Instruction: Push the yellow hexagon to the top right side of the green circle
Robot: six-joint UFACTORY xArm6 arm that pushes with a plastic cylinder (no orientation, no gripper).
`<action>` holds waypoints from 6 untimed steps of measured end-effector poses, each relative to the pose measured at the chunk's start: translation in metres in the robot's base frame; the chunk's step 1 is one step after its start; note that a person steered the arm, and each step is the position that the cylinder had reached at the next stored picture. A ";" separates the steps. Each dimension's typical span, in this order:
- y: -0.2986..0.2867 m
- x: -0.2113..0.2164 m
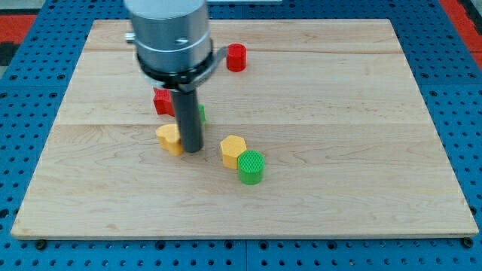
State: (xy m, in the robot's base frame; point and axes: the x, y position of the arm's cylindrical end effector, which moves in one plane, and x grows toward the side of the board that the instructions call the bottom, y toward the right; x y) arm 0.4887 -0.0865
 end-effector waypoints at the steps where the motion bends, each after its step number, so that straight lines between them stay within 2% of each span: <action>1: -0.007 0.001; 6: 0.190 0.001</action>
